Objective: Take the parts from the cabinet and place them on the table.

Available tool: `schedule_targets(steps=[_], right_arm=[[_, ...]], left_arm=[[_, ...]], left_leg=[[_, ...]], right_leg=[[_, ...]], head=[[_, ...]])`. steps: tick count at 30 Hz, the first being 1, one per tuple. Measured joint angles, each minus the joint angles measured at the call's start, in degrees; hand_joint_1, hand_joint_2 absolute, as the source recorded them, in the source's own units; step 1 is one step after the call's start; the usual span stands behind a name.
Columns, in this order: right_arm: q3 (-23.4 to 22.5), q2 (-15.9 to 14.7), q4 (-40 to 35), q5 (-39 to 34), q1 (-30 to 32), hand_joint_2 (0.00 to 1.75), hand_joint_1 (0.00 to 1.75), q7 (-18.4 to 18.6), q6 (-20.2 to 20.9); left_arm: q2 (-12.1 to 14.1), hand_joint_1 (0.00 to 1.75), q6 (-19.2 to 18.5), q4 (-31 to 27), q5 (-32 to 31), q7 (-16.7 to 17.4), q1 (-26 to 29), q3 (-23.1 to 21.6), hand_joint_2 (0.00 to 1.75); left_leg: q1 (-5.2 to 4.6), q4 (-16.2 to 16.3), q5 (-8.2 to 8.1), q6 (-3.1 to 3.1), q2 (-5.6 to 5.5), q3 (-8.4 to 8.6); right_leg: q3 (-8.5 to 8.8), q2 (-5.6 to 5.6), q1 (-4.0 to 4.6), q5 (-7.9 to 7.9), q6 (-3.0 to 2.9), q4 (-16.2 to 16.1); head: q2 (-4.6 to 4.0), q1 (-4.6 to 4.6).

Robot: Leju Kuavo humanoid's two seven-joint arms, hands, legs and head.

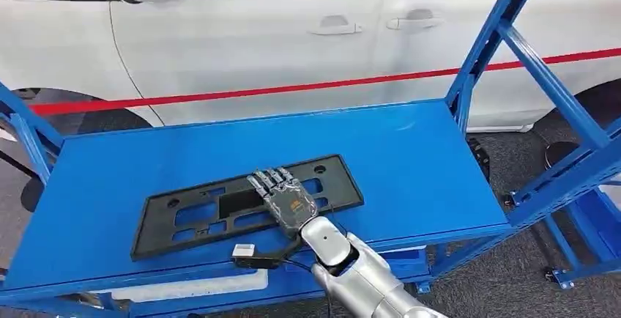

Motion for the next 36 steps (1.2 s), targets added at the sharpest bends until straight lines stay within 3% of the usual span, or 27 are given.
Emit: schedule_targets(steps=[2,3,4,7,8,9,10,12,13,17,18,19,22,23,24,25,27,28,29,30,32,33,34,36], right_arm=[[-0.09,0.28,1.55,-0.59,-0.42,1.75,1.75,0.26,-0.61],[-0.17,0.28,2.05,-0.76,-0.50,1.75,1.75,0.31,-0.77],[-0.28,0.28,2.47,-0.85,-0.70,1.75,1.75,0.35,-0.87],[-0.44,0.28,3.67,-0.96,-0.99,1.75,1.75,0.31,-0.87],[-0.41,0.28,4.26,-0.94,-0.72,1.75,1.75,0.31,-0.87],[-0.42,0.28,4.46,-0.94,-0.56,1.75,1.75,0.20,-1.20],[-0.44,0.28,4.52,-0.94,-0.79,1.75,1.75,0.24,-1.31],[-0.44,0.31,4.78,-0.96,-0.80,1.75,1.75,0.24,-1.72],[-0.46,0.31,4.81,-0.98,-0.85,1.75,1.75,0.24,-1.81],[-0.55,0.44,4.87,-1.24,-0.78,1.75,1.75,0.33,-1.94],[-0.66,0.63,4.87,-1.35,-0.76,1.75,1.75,0.33,-2.19],[-0.81,0.66,4.98,-1.57,-0.66,1.75,1.75,0.31,-2.75],[-1.42,0.70,5.11,-2.70,-0.12,1.75,1.75,-0.58,-4.15],[-1.79,0.79,4.74,-4.11,0.52,1.75,1.75,-1.80,-5.01],[-2.19,0.83,3.68,-5.91,1.32,1.75,1.75,-2.98,-5.71],[-2.62,0.83,1.74,-8.36,2.17,1.75,1.75,-4.53,-6.16],[-3.08,0.72,-2.64,-13.58,3.47,1.75,1.75,-7.02,-6.41],[-3.24,0.72,-4.98,-16.78,4.20,1.75,1.75,-8.36,-7.17],[-3.56,0.63,-8.28,-20.99,5.26,1.75,1.75,-10.11,-8.06],[-3.76,0.61,-11.42,-24.60,6.49,1.75,1.75,-11.70,-8.99],[-3.98,0.35,-17.83,-33.38,9.47,1.75,1.75,-15.61,-10.64],[-4.20,0.11,-21.85,-38.58,11.27,1.75,1.75,-17.58,-11.80],[-4.39,-0.29,-25.51,-42.88,12.84,1.75,1.75,-18.96,-12.77],[-4.63,-1.10,-32.41,-48.27,13.86,1.75,1.75,-20.59,-14.17]], left_arm=[[0.02,0.00,0.00,0.00,0.04,0.00,0.04,-0.04,0.00],[0.00,0.00,0.00,0.00,0.07,0.00,0.01,-0.09,0.00],[0.00,0.00,0.00,0.00,0.09,-0.02,0.00,-0.11,0.00],[0.02,0.00,0.00,0.00,0.15,0.00,0.17,-0.11,0.00],[0.04,0.00,0.00,0.00,0.15,-0.02,0.15,-0.11,0.00],[0.04,0.00,0.00,0.00,0.17,-0.02,0.17,-0.11,0.00],[0.04,0.00,0.02,0.00,0.22,-0.02,0.19,-0.11,0.00],[0.04,0.00,0.02,0.00,0.26,-0.04,0.18,-0.11,0.00],[0.02,0.00,0.02,0.00,0.26,-0.07,0.18,-0.11,0.00],[0.02,0.00,0.02,0.00,0.33,-0.24,0.23,-0.11,0.00],[0.02,0.00,0.02,0.00,0.35,-0.26,0.24,-0.11,0.00],[0.02,0.00,0.04,0.00,0.46,-0.31,0.26,-0.11,0.00],[0.02,0.00,0.11,0.00,0.72,-0.35,0.42,-0.11,0.00],[0.02,0.00,0.24,0.00,1.14,-0.46,0.61,-0.09,0.00],[0.04,0.00,0.37,0.00,1.38,-0.61,0.84,0.00,0.00],[0.04,0.00,0.44,0.00,1.73,-0.85,1.10,0.11,0.00],[0.13,0.00,0.76,0.00,2.30,-1.31,1.44,0.46,0.00],[0.13,0.00,0.98,0.00,2.53,-1.57,1.46,0.76,0.00],[0.13,0.00,1.14,0.00,2.90,-1.94,1.44,1.07,0.00],[0.09,0.00,1.33,0.00,3.26,-2.27,1.47,1.29,0.00],[0.13,0.00,1.44,0.00,3.69,-2.80,1.97,1.86,0.00],[0.13,0.00,1.51,0.00,3.98,-3.08,2.17,2.23,0.00],[0.13,0.00,1.60,0.00,4.18,-3.32,2.29,2.56,0.00],[0.15,0.00,1.72,0.00,4.33,-3.56,2.46,2.95,0.00]], left_leg=[[0.22,-0.44,0.42,0.77,-0.04,0.11],[0.51,-0.77,0.82,1.21,0.16,0.26],[0.53,-0.84,0.94,1.56,0.21,0.18],[0.51,-0.82,0.95,1.71,0.48,-0.09],[0.52,-0.80,0.95,1.71,0.47,-0.14],[0.52,-0.79,0.95,1.70,0.44,-0.13],[0.52,-0.76,0.92,1.64,0.42,-0.03],[0.55,-0.67,0.84,1.38,0.23,0.15],[0.42,-0.55,0.78,1.04,0.13,0.14],[0.38,-0.94,0.95,-0.63,-0.11,0.31],[0.56,-0.50,0.56,-0.87,-0.09,0.07],[0.56,1.11,-0.76,-1.01,-0.02,-0.45],[0.69,14.04,-7.51,-1.56,-0.02,-6.31],[0.70,17.13,-8.23,-1.70,-0.02,-7.68],[0.74,17.18,-7.49,-1.74,0.01,-7.65],[0.82,14.62,-5.64,-1.77,0.03,-6.42],[1.17,4.16,-0.51,-1.84,0.12,-1.00],[1.25,0.67,-0.77,-1.81,0.17,0.71],[0.81,0.34,-0.96,-1.17,-0.11,0.67],[0.80,0.60,-0.92,-0.75,-0.18,0.71],[0.54,0.68,-0.72,-0.10,-0.22,0.48],[0.81,0.22,-0.31,0.52,-0.24,0.46],[0.88,0.08,-0.13,0.85,-0.27,0.42],[0.80,0.09,-0.11,1.32,-0.23,0.12]], right_leg=[[0.14,-0.01,0.18,0.16,0.67,-0.25],[0.04,0.00,-0.15,-0.40,0.96,0.46],[-0.97,-0.09,-0.16,-2.18,1.17,2.58],[-7.50,-0.09,-0.57,-8.65,1.92,16.13],[-8.57,-0.17,-0.72,-8.85,2.06,18.18],[-8.20,-0.17,-0.95,-7.62,2.15,17.32],[-6.46,-0.20,-1.04,-5.33,2.10,13.83],[-0.95,-0.32,-1.06,-0.67,1.71,3.42],[0.54,-0.33,-0.93,-0.70,1.34,-0.27],[0.52,-0.27,-0.23,-0.32,0.19,-0.43],[1.02,-0.41,-0.94,0.21,-0.38,-1.20],[1.18,-0.51,-0.89,0.31,-0.79,-1.43],[0.99,-0.65,-0.69,0.28,-1.14,-1.37],[1.01,-0.65,-0.64,0.28,-1.14,-1.31],[1.07,-0.62,-0.64,0.22,-1.14,-1.23],[1.10,-0.53,-0.64,0.12,-1.06,-1.09],[1.07,0.03,-0.72,-0.31,-0.71,-0.38],[0.95,0.18,-0.65,-0.62,-0.32,0.08],[0.79,0.43,-0.23,-0.92,0.16,0.50],[0.73,0.49,-0.26,-0.82,0.41,0.34],[0.66,0.47,-0.39,-0.60,0.95,0.14],[0.47,0.44,-0.52,-0.92,1.38,0.36],[0.16,0.24,-0.79,-1.76,1.68,1.32],[-3.16,0.09,-0.79,-5.93,2.03,7.90]], head=[[0.00,-0.04],[0.00,-0.11],[0.00,0.37],[0.00,0.81],[0.00,0.81],[0.00,0.94],[0.00,0.92],[0.00,1.03],[0.00,1.09],[0.00,1.07],[0.00,1.00],[0.00,0.89],[0.00,0.81],[0.00,0.79],[0.00,0.85],[0.00,0.81],[0.00,0.81],[0.00,0.79],[0.00,0.80],[0.00,1.14],[0.00,1.07],[0.00,0.98],[0.00,1.16],[0.00,1.42]])
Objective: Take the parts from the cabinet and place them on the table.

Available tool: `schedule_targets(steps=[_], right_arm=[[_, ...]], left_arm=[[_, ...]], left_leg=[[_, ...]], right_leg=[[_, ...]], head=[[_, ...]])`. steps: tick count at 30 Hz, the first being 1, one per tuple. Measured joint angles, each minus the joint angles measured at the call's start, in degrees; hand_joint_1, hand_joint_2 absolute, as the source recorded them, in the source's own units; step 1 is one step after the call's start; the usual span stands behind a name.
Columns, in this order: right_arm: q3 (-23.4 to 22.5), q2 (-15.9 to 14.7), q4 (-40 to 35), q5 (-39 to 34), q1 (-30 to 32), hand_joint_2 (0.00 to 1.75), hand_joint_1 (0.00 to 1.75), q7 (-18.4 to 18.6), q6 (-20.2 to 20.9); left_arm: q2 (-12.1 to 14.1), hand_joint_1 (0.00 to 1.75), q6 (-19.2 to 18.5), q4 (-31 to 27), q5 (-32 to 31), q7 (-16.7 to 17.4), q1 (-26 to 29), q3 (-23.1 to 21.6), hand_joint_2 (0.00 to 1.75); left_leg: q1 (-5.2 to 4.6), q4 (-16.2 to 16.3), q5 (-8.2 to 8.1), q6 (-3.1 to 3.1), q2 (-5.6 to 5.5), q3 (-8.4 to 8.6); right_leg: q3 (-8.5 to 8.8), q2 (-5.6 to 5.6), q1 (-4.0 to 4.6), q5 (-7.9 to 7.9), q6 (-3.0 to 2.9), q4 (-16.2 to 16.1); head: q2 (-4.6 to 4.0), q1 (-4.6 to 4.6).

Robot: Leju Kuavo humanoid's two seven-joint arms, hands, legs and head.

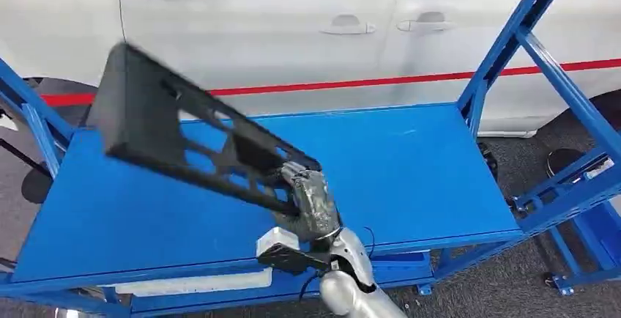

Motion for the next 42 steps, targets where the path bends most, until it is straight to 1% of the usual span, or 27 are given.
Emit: schedule_targets(steps=[2,3,4,5,7,8,11,13,14,17,18,19,20,22,23,27,28,29,30,32,33,34,35,37,38,39,42], right_arm=[[-0.27,-1.02,-4.72,-4.78,0.81,1.75,1.75,-1.31,-0.65],[-0.57,-1.82,-8.39,-6.92,2.73,1.75,1.75,-1.87,-0.72],[-0.86,-2.62,-11.96,-9.13,4.91,1.75,1.75,-2.84,-0.78],[-1.03,-3.20,-15.10,-11.43,6.04,1.75,1.75,-3.98,-0.81],[-1.42,-3.92,-19.16,-15.29,6.52,1.75,1.75,-5.64,-0.76],[-1.77,-4.43,-21.11,-17.35,7.38,1.75,1.75,-6.58,-0.54],[-3.92,-5.59,-26.83,-23.36,12.09,1.75,1.75,-8.41,-0.72],[-5.74,-5.63,-29.14,-26.38,15.33,1.75,1.75,-9.22,-0.52],[-6.51,-5.65,-29.95,-27.36,16.60,1.75,1.75,-9.46,-0.26],[-8.27,-5.63,-30.94,-28.62,20.65,1.75,1.75,-10.53,1.03],[-8.86,-5.63,-30.94,-28.75,22.20,1.75,1.75,-10.83,1.47],[-9.49,-5.63,-30.94,-28.86,23.72,1.75,1.75,-11.22,1.81],[-10.29,-5.54,-30.91,-28.86,25.13,1.75,1.75,-11.75,2.10],[-11.57,-5.21,-30.89,-28.68,27.67,1.75,1.75,-12.57,2.30],[-12.24,-4.95,-30.85,-28.32,28.92,1.75,1.75,-13.06,2.34],[-14.08,-4.45,-30.67,-26.65,32.58,1.75,1.75,-14.64,3.88],[-14.53,-4.25,-30.67,-26.24,33.23,1.75,1.75,-15.03,4.74],[-14.91,-4.19,-30.59,-25.89,33.85,1.75,1.75,-15.39,5.56],[-15.34,-4.12,-30.54,-25.41,34.24,1.75,1.75,-15.84,6.36],[-15.83,-4.12,-30.24,-25.03,35.05,1.75,1.75,-16.19,7.11],[-15.94,-4.10,-30.08,-25.01,35.46,1.75,1.75,-16.24,7.30],[-16.16,-4.10,-29.93,-25.01,35.76,1.75,1.75,-16.26,7.39],[-16.35,-4.10,-29.80,-25.01,35.94,1.75,1.75,-16.26,7.39],[-16.44,-4.05,-29.76,-25.01,36.01,1.75,1.75,-16.41,7.70],[-16.53,-3.99,-29.76,-25.04,36.07,1.75,1.75,-16.63,8.07],[-16.76,-3.86,-29.67,-25.06,36.30,1.75,1.75,-17.00,8.66],[-17.07,-3.27,-29.49,-25.21,37.17,1.75,1.75,-18.47,10.13]], left_arm=[[0.00,0.00,0.11,0.00,0.13,-0.18,0.16,0.39,0.00],[0.00,0.00,0.18,0.00,0.15,-0.31,0.17,0.78,0.00],[0.00,0.00,0.24,0.00,0.15,-0.42,0.26,1.09,1.75],[0.00,0.00,0.35,0.00,0.15,-0.51,0.38,1.22,1.75],[-0.02,0.00,0.35,0.00,0.09,-0.86,0.51,1.38,1.75],[-0.11,0.00,0.29,0.00,-0.15,-0.99,0.49,1.42,1.75],[-0.09,0.00,0.13,0.00,0.61,-1.16,0.49,1.97,1.75],[-0.07,0.00,0.39,0.00,1.46,-1.10,0.51,2.91,1.75],[-0.07,0.00,0.59,0.00,1.51,-1.01,0.63,3.23,1.75],[-0.07,0.00,0.83,0.00,2.10,-0.68,0.61,4.24,1.75],[-0.07,0.00,0.88,0.00,2.21,-0.68,0.67,4.55,1.75],[-0.07,0.00,0.83,0.00,2.60,-0.68,0.72,5.06,1.75],[-0.07,0.00,0.72,0.00,2.93,-0.62,0.75,5.44,1.75],[-0.07,0.00,0.72,0.00,3.24,-0.55,0.75,5.99,1.75],[-0.04,0.00,0.72,0.00,3.54,-0.53,0.73,6.47,1.75],[-0.04,0.00,0.90,0.00,3.96,-0.29,0.78,7.65,1.75],[-0.15,0.00,0.90,0.00,3.98,-0.22,0.84,7.93,1.75],[-0.20,0.00,0.90,-0.02,4.04,-0.22,0.71,8.15,1.75],[-0.22,0.00,0.96,-0.02,4.11,-0.22,0.64,8.30,1.75],[-0.24,0.00,0.96,-0.02,4.11,-0.22,0.67,8.55,1.75],[-0.24,0.00,0.96,-0.02,4.09,-0.20,0.69,8.63,1.75],[-0.26,0.00,0.96,-0.02,4.09,-0.20,0.71,8.72,1.75],[-0.28,0.00,0.96,-0.02,4.09,-0.20,0.72,8.85,1.75],[-0.39,0.00,0.96,-0.02,4.09,-0.16,0.72,9.05,1.75],[-0.39,0.00,0.96,-0.02,4.07,-0.11,0.64,9.11,1.75],[-0.39,0.00,0.96,-0.04,4.07,-0.05,0.66,9.24,1.75],[-0.39,0.00,0.99,-0.07,4.04,0.19,0.61,9.55,1.75]], left_leg=[[-0.15,0.04,-0.05,0.08,0.19,-0.15],[-0.18,0.06,-0.11,0.17,0.11,-0.17],[-0.20,0.06,-0.19,0.23,-0.11,-0.09],[-0.26,0.12,-0.33,0.21,-0.29,0.03],[-0.39,0.15,-0.64,-0.08,-0.23,0.46],[-0.61,0.22,-0.79,-0.29,-0.23,0.42],[-0.51,0.00,-1.01,-1.29,-0.43,0.41],[-0.58,0.28,-1.66,-1.98,-0.25,0.56],[-0.66,2.02,-3.02,-2.09,0.02,0.01],[-0.53,15.25,-9.48,-2.48,0.07,-6.28],[-0.54,17.85,-9.87,-2.52,0.07,-7.64],[-0.55,17.50,-8.85,-2.45,0.07,-7.60],[-0.55,14.65,-6.72,-2.28,0.07,-6.37],[-0.70,4.01,-1.35,-1.52,0.07,-1.12],[-1.01,0.73,-1.40,-0.88,0.05,0.53],[-1.39,0.17,-0.64,-0.28,-0.03,0.51],[-0.51,-0.95,0.17,0.27,0.15,0.73],[-0.61,-1.29,0.51,0.55,0.31,0.62],[-0.61,-1.34,0.80,0.94,0.39,0.32],[-0.62,-1.20,1.25,0.90,0.51,-0.55],[-0.62,-1.09,1.47,0.79,0.57,-1.03],[-0.56,-1.00,1.74,0.62,0.57,-1.43],[-0.49,-0.87,2.00,0.37,0.57,-1.81],[-0.18,-0.39,2.35,-0.13,0.50,-2.50],[-0.17,-0.01,2.51,-0.43,0.49,-2.73],[-0.32,0.09,2.73,-0.97,0.30,-2.94],[-0.36,0.06,3.63,-2.24,0.18,-3.27]], right_leg=[[-4.35,-0.04,-0.02,-3.10,0.21,8.23],[-5.33,-0.15,-0.05,-3.02,0.18,9.89],[-5.07,-0.13,-0.05,-1.61,0.05,8.98],[-3.75,-0.12,-0.01,0.85,-0.22,5.69],[0.75,-0.14,0.30,6.31,-1.14,-4.30],[1.85,-0.12,0.57,5.92,-1.60,-6.62],[1.86,-0.22,0.91,5.70,-1.86,-7.13],[2.46,-0.43,0.12,6.12,-2.49,-8.10],[2.68,-0.42,0.12,6.04,-2.79,-8.26],[2.74,-0.57,0.35,5.83,-3.32,-8.18],[2.76,-0.57,0.46,5.75,-3.38,-8.13],[2.83,-0.57,0.56,5.65,-3.40,-8.07],[2.93,-0.54,0.61,5.52,-3.39,-7.95],[3.29,-0.46,0.83,5.33,-3.29,-7.66],[3.29,-0.45,0.94,5.23,-3.13,-7.59],[3.15,-0.45,0.82,5.56,-1.98,-7.54],[3.04,-0.41,1.09,5.23,-1.66,-7.29],[2.64,-0.35,0.86,3.67,-1.27,-6.24],[1.45,-0.32,0.74,0.83,-1.03,-3.17],[-1.95,-0.35,0.17,-4.40,-0.36,5.93],[-2.91,-0.35,-0.07,-5.54,-0.08,9.00],[-2.60,-0.39,-0.36,-5.11,0.12,9.48],[-0.84,-0.41,-0.68,-3.48,0.37,7.12],[5.82,-0.44,-1.17,0.64,0.74,-3.30],[8.92,-0.38,-1.42,0.78,0.90,-8.27],[8.68,0.09,-0.62,1.39,0.31,-7.98],[7.66,0.27,-0.39,1.47,-0.93,-7.82]], head=[[0.00,-0.02],[0.00,-0.02],[0.02,0.07],[0.00,0.20],[0.00,0.15],[0.00,0.11],[0.00,0.15],[0.02,0.07],[0.00,0.11],[0.00,-0.11],[0.00,-0.15],[0.00,-0.11],[0.00,-0.13],[0.00,-0.18],[0.02,-0.02],[0.00,-0.11],[0.02,-0.06],[0.00,-0.02],[0.00,0.18],[0.00,0.22],[0.00,0.22],[0.02,0.26],[0.00,0.24],[0.00,0.24],[0.00,0.31],[0.02,0.17],[0.00,-0.18]])
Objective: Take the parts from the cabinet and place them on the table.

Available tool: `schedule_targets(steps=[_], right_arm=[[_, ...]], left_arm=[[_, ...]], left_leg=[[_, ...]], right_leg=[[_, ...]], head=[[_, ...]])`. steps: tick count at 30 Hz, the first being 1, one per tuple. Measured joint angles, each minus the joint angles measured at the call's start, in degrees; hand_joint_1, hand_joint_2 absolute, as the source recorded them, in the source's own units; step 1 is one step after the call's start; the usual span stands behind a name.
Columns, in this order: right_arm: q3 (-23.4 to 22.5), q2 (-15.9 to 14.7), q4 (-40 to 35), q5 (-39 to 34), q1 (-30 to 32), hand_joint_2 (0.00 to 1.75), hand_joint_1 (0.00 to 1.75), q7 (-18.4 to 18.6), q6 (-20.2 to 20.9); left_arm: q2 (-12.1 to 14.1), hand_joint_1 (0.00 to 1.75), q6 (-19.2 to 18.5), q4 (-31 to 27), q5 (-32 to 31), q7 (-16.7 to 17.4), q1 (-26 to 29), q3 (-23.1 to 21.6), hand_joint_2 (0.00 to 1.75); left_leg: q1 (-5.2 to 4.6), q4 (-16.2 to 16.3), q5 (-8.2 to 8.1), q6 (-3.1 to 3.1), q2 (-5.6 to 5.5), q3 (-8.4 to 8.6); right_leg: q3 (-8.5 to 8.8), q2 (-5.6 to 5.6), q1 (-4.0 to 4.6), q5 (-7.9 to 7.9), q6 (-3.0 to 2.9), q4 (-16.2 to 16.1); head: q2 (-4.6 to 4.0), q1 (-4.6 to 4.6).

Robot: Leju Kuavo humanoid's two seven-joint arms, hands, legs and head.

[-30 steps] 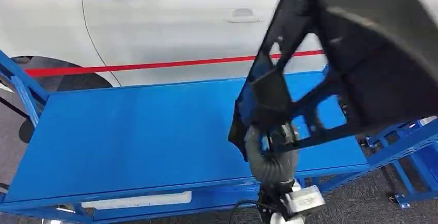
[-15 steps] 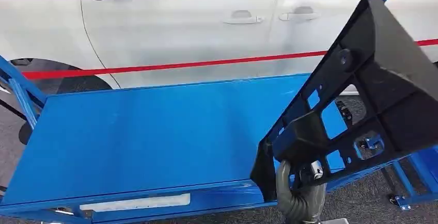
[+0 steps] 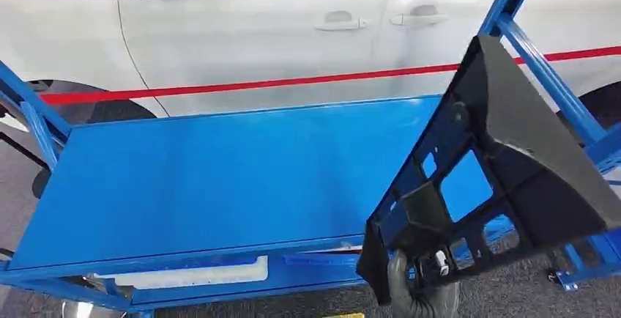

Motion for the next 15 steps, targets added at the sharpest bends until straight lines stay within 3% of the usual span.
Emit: schedule_targets(steps=[1,2,3,4,5,6,7,8,10,11,12,13,15], right_arm=[[-0.04,0.20,0.04,0.22,0.29,1.75,1.75,-0.46,0.31],[-0.11,0.44,0.04,0.80,0.52,1.75,1.75,-0.94,0.37],[-0.13,0.61,0.04,1.07,0.70,1.75,1.75,-1.09,0.37],[-0.17,0.77,0.09,1.16,0.91,1.75,1.75,-1.22,0.39],[-0.26,0.87,0.15,1.05,1.09,1.75,1.75,-1.35,0.48],[-0.43,1.03,0.24,0.77,1.27,1.75,1.75,-1.57,0.67],[-0.68,1.16,0.31,0.57,1.49,1.75,1.75,-1.84,1.14],[-1.13,1.48,0.33,0.52,1.72,1.75,1.75,-2.20,2.03],[-1.88,2.27,0.35,0.74,2.12,1.75,1.75,-2.64,3.15],[-2.18,2.68,0.35,0.85,2.23,1.75,1.75,-2.77,3.41],[-2.43,3.00,0.35,0.87,2.36,1.75,1.75,-2.82,3.50],[-2.67,3.21,0.35,0.87,2.43,1.75,1.75,-2.82,3.52],[-2.99,3.58,0.35,0.85,2.48,1.75,1.75,-2.84,3.61]], left_arm=[[0.00,0.00,0.02,0.00,-0.02,0.24,0.20,0.07,1.75],[0.00,0.00,0.02,0.00,-0.11,0.57,0.25,0.17,1.75],[0.00,0.00,0.00,0.00,-0.13,0.85,0.30,0.24,1.75],[0.00,0.00,0.00,0.00,-0.15,1.05,0.27,0.26,1.75],[0.00,0.00,0.00,0.00,-0.15,1.33,0.22,0.28,1.75],[0.00,0.00,0.00,0.00,-0.15,1.70,0.21,0.33,1.75],[0.00,0.00,0.02,0.00,-0.17,2.10,0.22,0.37,1.75],[0.00,0.00,0.15,0.00,-0.37,2.66,0.25,0.42,1.75],[0.00,0.00,0.42,0.00,-0.70,3.39,0.24,0.57,1.75],[0.04,0.00,0.46,-0.02,-0.79,3.65,0.14,0.72,1.75],[0.37,0.00,0.48,-0.13,-0.79,3.76,0.05,0.85,1.75],[0.37,0.00,0.48,-0.13,-0.85,3.74,0.02,0.96,1.75],[0.35,0.00,0.39,-0.13,-0.85,3.76,0.08,1.20,1.75]], left_leg=[[0.12,0.03,0.27,-0.41,-0.15,-0.20],[0.33,1.17,-1.67,-0.57,-0.06,-0.75],[0.34,3.89,-5.02,-0.65,0.04,-1.81],[0.36,8.18,-8.49,-0.76,0.06,-3.16],[0.29,12.46,-11.17,-0.83,0.04,-4.30],[0.26,16.08,-12.73,-0.87,0.04,-5.04],[0.26,17.85,-12.69,-0.80,0.04,-4.82],[0.23,16.97,-11.37,-0.57,0.05,-3.31],[-0.01,8.84,-7.69,0.26,0.04,2.90],[-0.45,3.44,-7.03,1.05,-0.01,6.73],[-0.73,-0.41,-8.62,1.85,0.09,8.89],[-0.86,-0.64,-7.98,1.47,0.13,9.05],[-1.28,-0.98,-7.64,1.91,0.11,8.50]], right_leg=[[-0.33,-0.03,-0.32,0.58,-0.71,-0.29],[-0.80,-0.41,-0.36,1.12,-1.40,-0.34],[-1.37,-0.47,-0.27,1.54,-1.99,-0.34],[-1.98,-0.60,-0.10,2.01,-2.17,-0.28],[-2.53,-0.65,0.11,2.49,-2.27,-0.25],[-3.24,-0.75,0.34,2.94,-2.35,-0.17],[-3.97,-0.83,0.60,3.38,-2.39,-0.04],[-4.67,-0.86,0.79,3.74,-2.43,0.15],[-5.77,-0.84,1.13,4.30,-2.38,0.64],[-6.12,-0.79,1.18,4.58,-2.33,0.93],[-6.48,-0.85,1.36,4.83,-2.03,1.17],[-6.48,-0.89,1.13,5.17,-1.64,1.09],[-6.52,-1.01,0.81,5.87,-0.89,0.91]], head=[[0.00,0.13],[0.02,-0.06],[0.00,-0.22],[0.00,-0.44],[0.00,-0.41],[0.00,-0.42],[0.00,-0.37],[0.02,-0.41],[0.00,-0.41],[0.00,-0.44],[0.02,-0.30],[0.02,-0.39],[0.02,-0.55]])
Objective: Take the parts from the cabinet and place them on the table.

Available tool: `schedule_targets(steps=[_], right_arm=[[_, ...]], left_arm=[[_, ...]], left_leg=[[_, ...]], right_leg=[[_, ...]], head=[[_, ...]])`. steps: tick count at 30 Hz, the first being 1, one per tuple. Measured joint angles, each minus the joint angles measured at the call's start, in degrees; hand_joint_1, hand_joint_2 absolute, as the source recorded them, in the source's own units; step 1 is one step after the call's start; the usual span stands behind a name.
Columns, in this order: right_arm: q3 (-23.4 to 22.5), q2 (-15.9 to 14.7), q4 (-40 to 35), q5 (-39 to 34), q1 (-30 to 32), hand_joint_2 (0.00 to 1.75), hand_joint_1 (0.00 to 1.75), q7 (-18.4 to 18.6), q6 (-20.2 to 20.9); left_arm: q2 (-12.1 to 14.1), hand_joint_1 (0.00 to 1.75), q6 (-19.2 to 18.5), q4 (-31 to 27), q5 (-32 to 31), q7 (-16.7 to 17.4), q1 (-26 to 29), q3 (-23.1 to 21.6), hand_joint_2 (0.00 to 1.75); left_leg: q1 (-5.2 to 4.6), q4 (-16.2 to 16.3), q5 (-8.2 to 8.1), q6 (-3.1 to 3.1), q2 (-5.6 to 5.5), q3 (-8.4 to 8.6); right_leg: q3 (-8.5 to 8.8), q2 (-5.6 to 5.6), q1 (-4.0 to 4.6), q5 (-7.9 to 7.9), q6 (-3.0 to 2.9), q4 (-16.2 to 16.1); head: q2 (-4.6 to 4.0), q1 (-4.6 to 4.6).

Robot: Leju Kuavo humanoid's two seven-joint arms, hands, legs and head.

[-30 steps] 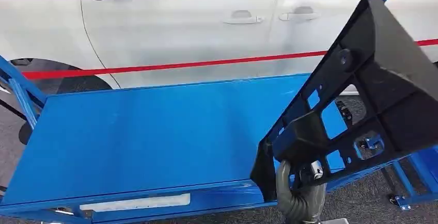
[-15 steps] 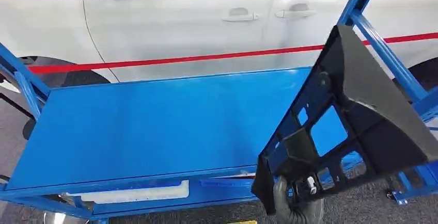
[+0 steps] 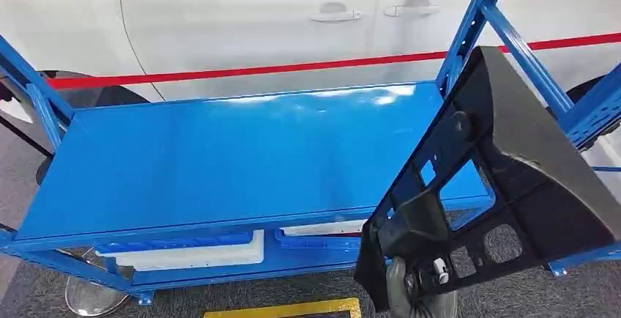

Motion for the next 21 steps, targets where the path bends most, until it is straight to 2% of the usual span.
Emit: schedule_targets(steps=[1,2,3,4,5,6,7,8,9,10,11,12,13,15,16,17,18,19,20,21], right_arm=[[-0.20,0.22,-0.02,0.00,0.05,1.75,1.75,0.04,0.28],[-0.48,0.29,-0.02,-0.02,0.11,1.75,1.75,0.07,0.50],[-0.72,0.40,-0.02,-0.02,0.22,1.75,1.75,0.07,0.74],[-1.01,0.40,-0.02,-0.02,0.23,1.75,1.75,0.07,0.85],[-1.20,0.40,0.00,0.00,0.26,1.75,1.75,0.11,0.87],[-1.31,0.40,0.00,0.00,0.29,1.75,1.75,0.11,0.92],[-1.47,0.42,0.00,0.02,0.28,1.75,1.75,0.15,0.94],[-1.62,0.42,0.00,0.02,0.28,1.75,1.75,0.24,1.01],[-1.66,0.42,0.00,0.02,0.28,1.75,1.75,0.33,1.05],[-1.73,0.44,0.00,-0.04,0.27,1.75,1.75,0.41,1.24],[-1.77,0.44,0.00,-0.11,0.25,1.75,1.75,0.46,1.44],[-1.90,0.51,0.00,-0.24,0.14,1.75,1.75,0.65,1.92],[-1.95,0.57,0.00,-0.35,0.18,1.75,1.75,0.74,2.03],[-1.99,0.66,0.00,-0.68,0.27,1.75,1.75,0.81,2.08],[-2.10,0.75,0.00,-0.87,0.26,1.75,1.75,0.92,2.05],[-2.19,0.81,0.00,-1.12,0.28,1.75,1.75,0.92,2.14],[-2.30,0.86,0.00,-1.18,0.29,1.75,1.75,0.92,2.30],[-2.38,0.94,0.00,-1.29,0.42,1.75,1.75,0.96,2.40],[-2.47,0.97,0.00,-1.33,0.58,1.75,1.75,0.96,2.49],[-2.56,0.97,0.00,-1.33,0.66,1.75,1.75,1.00,2.56]], left_arm=[[0.00,0.00,-0.09,0.00,-0.07,0.00,0.05,0.11,1.75],[-0.02,0.00,-0.18,0.00,-0.09,-0.04,0.07,0.15,1.75],[-0.02,0.00,-0.35,0.00,-0.11,-0.07,0.04,0.15,1.75],[0.02,0.00,-0.44,-0.02,-0.15,-0.09,-0.02,0.17,1.75],[0.00,0.00,-0.55,-0.02,-0.24,-0.09,0.02,0.20,1.75],[0.00,0.00,-0.68,-0.02,-0.37,-0.15,0.03,0.20,1.75],[0.00,0.00,-0.85,-0.02,-0.44,-0.24,0.03,0.20,1.75],[0.00,0.00,-0.92,-0.02,-0.48,-0.39,0.04,0.20,1.75],[-0.02,0.00,-1.03,-0.02,-0.50,-0.55,0.03,0.20,1.75],[-0.07,0.00,-1.05,-0.02,-0.50,-0.61,0.03,0.20,1.75],[-0.07,0.00,-1.05,-0.02,-0.52,-0.66,0.00,0.20,1.75],[-0.04,0.00,-1.07,-0.02,-0.52,-0.76,0.00,0.20,1.75],[-0.04,0.00,-1.05,-0.02,-0.55,-0.79,-0.02,0.20,1.75],[-0.04,0.00,-1.12,-0.02,-0.66,-0.92,-0.05,0.20,1.75],[-0.04,0.00,-1.16,-0.02,-0.68,-0.94,0.06,0.20,1.75],[0.00,0.00,-1.24,-0.02,-0.68,-0.96,0.14,0.24,1.75],[0.00,0.00,-1.27,-0.02,-0.68,-0.96,0.16,0.24,1.75],[0.00,0.00,-1.42,-0.02,-0.70,-0.98,0.20,0.26,1.75],[0.00,0.00,-1.51,-0.02,-0.70,-0.98,0.19,0.26,1.75],[0.00,0.00,-1.53,-0.02,-0.70,-1.01,0.16,0.26,1.75]], left_leg=[[0.14,-0.74,0.80,0.53,0.05,-0.14],[0.73,-1.34,1.77,0.89,0.58,-0.31],[0.70,-1.45,2.27,1.39,0.59,-0.92],[0.71,-1.43,2.79,1.61,0.63,-1.68],[0.70,-1.38,3.27,1.59,0.70,-2.37],[0.66,-1.31,3.81,1.52,0.79,-3.13],[0.68,-1.13,4.32,1.37,0.87,-3.70],[0.77,-0.89,4.76,1.16,0.88,-4.52],[0.87,-0.52,5.12,0.90,0.88,-5.35],[1.01,-0.07,5.35,0.65,0.87,-6.10],[1.09,0.48,5.50,0.42,0.85,-6.69],[0.93,0.99,5.66,0.07,0.79,-7.25],[0.82,1.38,5.90,-0.34,0.72,-7.46],[0.75,1.34,6.64,-1.13,0.71,-7.62],[0.90,1.11,7.13,-1.62,0.64,-7.74],[1.18,1.55,6.78,-1.96,0.50,-8.21],[1.19,2.84,4.29,-2.12,0.49,-9.02],[1.26,6.01,0.71,-2.23,0.48,-10.07],[1.26,10.27,-2.64,-2.38,0.48,-11.20],[1.26,14.97,-5.11,-2.48,0.48,-12.30]], right_leg=[[0.00,0.04,0.14,0.53,0.48,-0.30],[-0.26,0.10,-0.04,-0.58,0.79,0.39],[-1.05,0.25,-0.04,-3.30,1.03,2.05],[-2.25,0.31,-0.19,-6.85,1.29,5.59],[-3.48,0.31,-0.39,-9.76,1.58,9.75],[-4.56,0.31,-0.55,-11.74,1.87,13.88],[-4.82,0.29,-0.68,-11.90,2.07,16.24],[-3.89,0.28,-0.87,-10.47,2.25,16.20],[-1.76,0.27,-1.08,-8.14,2.39,13.82],[1.52,0.24,-1.25,-5.99,2.48,9.28],[5.18,0.22,-1.44,-5.08,2.60,4.01],[7.93,0.30,-1.45,-6.86,2.52,-0.64],[8.11,0.60,-0.92,-6.65,1.71,-1.00],[7.39,0.67,-0.92,-6.48,0.99,-0.87],[7.07,0.60,-0.73,-6.07,0.39,-0.91],[6.43,0.38,-1.11,-5.30,-0.48,-1.20],[5.76,0.29,-0.99,-4.77,-0.97,-1.18],[5.07,0.25,-0.92,-4.21,-1.37,-1.18],[4.41,0.24,-0.75,-3.66,-1.48,-1.16],[3.62,0.18,-0.52,-3.07,-1.57,-1.08]], head=[[-0.02,0.07],[-0.02,0.07],[-0.02,0.15],[-0.02,0.26],[-0.02,0.24],[-0.02,0.26],[0.00,0.31],[0.00,0.31],[-0.02,0.28],[-0.02,0.28],[-0.02,0.31],[-0.02,0.35],[0.00,0.13],[0.00,0.35],[0.00,0.39],[-0.02,0.46],[-0.02,0.15],[-0.02,0.02],[0.00,-0.02],[0.00,0.00]])
